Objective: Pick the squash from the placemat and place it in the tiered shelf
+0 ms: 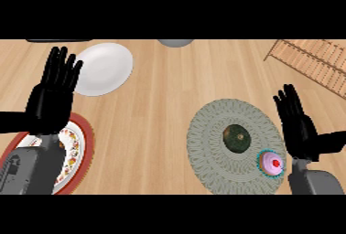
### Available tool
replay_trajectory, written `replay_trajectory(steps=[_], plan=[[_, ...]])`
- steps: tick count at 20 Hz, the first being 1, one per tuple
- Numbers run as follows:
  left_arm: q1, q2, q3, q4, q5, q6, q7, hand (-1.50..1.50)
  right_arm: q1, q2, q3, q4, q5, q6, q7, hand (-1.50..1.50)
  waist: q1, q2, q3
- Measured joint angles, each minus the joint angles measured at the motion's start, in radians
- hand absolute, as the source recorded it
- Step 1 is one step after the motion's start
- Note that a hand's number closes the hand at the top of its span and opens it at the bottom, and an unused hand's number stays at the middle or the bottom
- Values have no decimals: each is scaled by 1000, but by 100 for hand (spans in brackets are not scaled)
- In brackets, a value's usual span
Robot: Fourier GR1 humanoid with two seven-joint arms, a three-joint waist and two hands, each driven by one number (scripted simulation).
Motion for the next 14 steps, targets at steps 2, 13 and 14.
replay_trajectory(steps=[2, 13, 14], plan=[[-12, 16, -5, 12, -20, 7, 29, 0, -37, -25, -7, 16, 4, 28, -13, 150, 6, -2, -6], [31, 93, -84, 43, -146, 57, 229, 0, -260, -195, -69, 99, -82, 262, 39, -150, 25, -4, -14], [33, 93, -82, 47, -150, 59, 230, 0, -265, -204, -74, 100, -109, 308, 34, -150, 23, -4, -14]])
